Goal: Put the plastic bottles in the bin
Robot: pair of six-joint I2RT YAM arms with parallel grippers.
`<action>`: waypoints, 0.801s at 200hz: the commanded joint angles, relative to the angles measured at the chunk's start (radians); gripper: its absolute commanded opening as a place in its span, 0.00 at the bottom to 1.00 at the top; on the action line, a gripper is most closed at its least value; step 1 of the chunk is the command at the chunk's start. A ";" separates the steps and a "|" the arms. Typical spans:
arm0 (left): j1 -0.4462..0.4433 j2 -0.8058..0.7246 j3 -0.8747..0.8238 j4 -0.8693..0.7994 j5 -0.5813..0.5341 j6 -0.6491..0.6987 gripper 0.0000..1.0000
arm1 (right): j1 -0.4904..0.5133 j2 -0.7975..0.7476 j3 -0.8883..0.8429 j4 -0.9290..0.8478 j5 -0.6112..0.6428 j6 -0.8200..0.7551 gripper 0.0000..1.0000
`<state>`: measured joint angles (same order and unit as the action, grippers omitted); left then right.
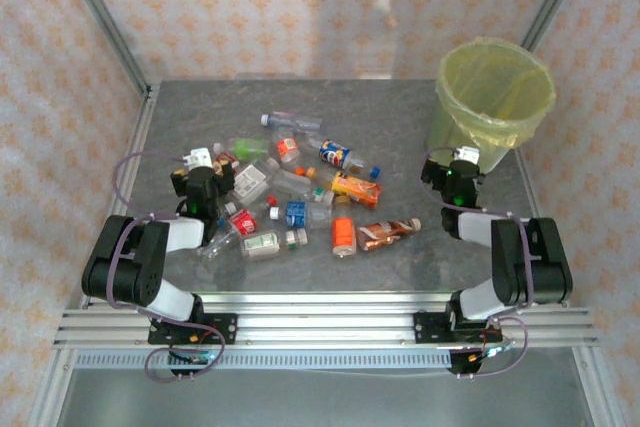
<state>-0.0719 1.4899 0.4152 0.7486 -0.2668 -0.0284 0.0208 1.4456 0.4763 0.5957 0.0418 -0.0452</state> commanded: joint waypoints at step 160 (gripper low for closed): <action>-0.007 -0.576 0.175 -0.794 0.081 -0.247 1.00 | 0.350 -0.698 0.336 -1.625 0.269 0.998 0.99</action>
<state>-0.0704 0.9508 0.5514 0.0841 -0.2363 -0.2375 0.2695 0.7658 0.8154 -0.7540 0.2874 0.7048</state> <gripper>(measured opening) 0.999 0.993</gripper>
